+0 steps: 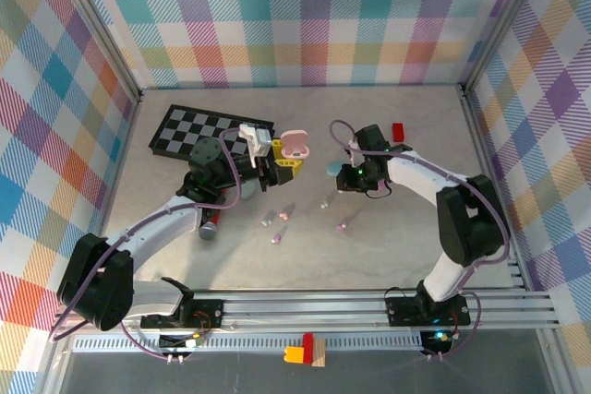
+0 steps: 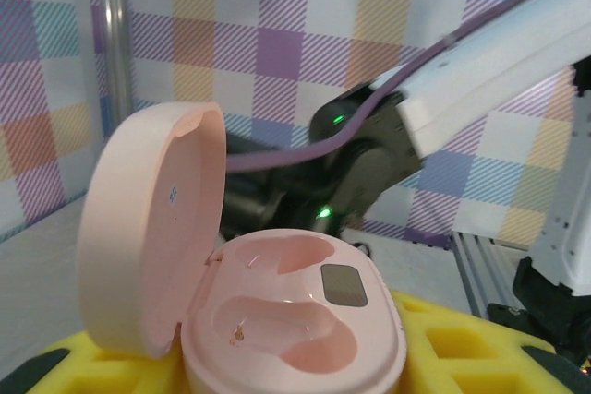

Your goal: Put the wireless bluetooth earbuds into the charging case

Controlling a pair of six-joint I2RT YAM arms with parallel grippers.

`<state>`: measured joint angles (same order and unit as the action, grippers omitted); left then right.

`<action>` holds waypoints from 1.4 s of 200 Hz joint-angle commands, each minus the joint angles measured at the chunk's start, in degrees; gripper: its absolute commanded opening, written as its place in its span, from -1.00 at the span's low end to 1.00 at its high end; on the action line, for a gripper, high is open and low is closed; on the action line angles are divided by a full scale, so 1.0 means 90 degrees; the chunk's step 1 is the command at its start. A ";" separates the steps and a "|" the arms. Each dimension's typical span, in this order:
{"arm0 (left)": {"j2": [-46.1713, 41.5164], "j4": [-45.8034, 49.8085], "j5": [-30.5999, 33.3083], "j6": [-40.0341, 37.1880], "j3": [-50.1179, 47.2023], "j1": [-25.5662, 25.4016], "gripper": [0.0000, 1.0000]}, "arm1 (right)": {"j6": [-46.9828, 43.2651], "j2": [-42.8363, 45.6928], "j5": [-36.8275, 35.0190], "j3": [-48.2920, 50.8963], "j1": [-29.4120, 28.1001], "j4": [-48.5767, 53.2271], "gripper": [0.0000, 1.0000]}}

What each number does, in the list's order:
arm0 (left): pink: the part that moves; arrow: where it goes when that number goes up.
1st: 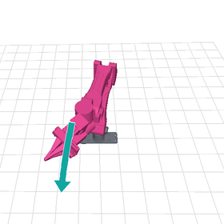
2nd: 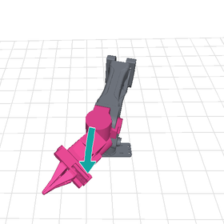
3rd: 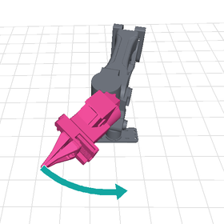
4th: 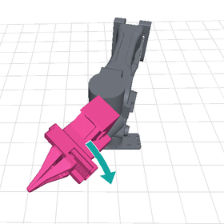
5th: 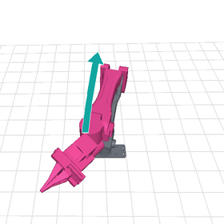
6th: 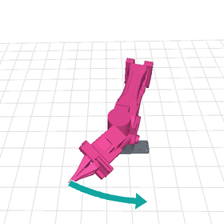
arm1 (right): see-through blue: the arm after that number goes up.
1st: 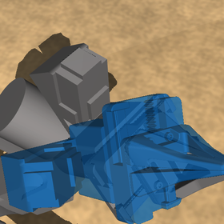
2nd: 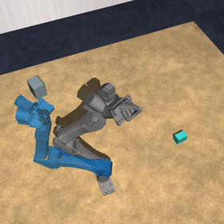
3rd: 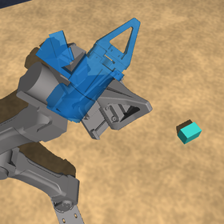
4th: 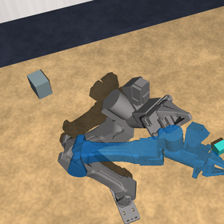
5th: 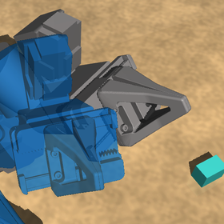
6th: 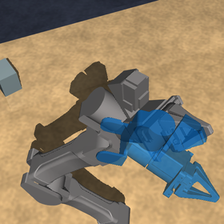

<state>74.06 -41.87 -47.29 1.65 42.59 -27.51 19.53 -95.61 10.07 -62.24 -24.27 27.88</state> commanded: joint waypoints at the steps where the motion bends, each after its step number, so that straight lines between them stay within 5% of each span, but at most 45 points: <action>1: -0.0143 -0.0200 0.0061 -0.0121 -0.0122 0.0126 -0.14 | 0.0855 0.0174 -0.1737 -0.0088 -0.0224 0.0697 -0.60; 58: -0.0075 -0.0155 -0.0059 -0.0115 -0.0055 0.0234 -0.14 | 0.1278 0.0270 -0.3099 -0.0281 -0.0640 0.1116 -0.64; 147: -0.0086 -0.0068 -0.0073 -0.0134 -0.0094 0.0251 -0.14 | 0.1065 0.0726 -0.3010 -0.0255 -0.0653 0.0993 -0.65; 206: -0.0006 -0.0043 -0.0334 -0.0201 -0.0030 0.0246 -0.13 | -0.0799 0.2874 -0.0342 0.0722 -0.0653 -0.1145 -0.65; 280: -0.0014 0.0457 -0.0774 -0.0409 0.0157 0.0249 -0.13 | -0.1704 0.3566 0.2474 -0.0317 -0.0753 -0.1173 -0.65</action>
<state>74.13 -39.66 -50.87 -0.03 41.93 -25.93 8.34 -64.12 21.39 -61.43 -30.15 19.55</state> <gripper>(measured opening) 0.437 0.175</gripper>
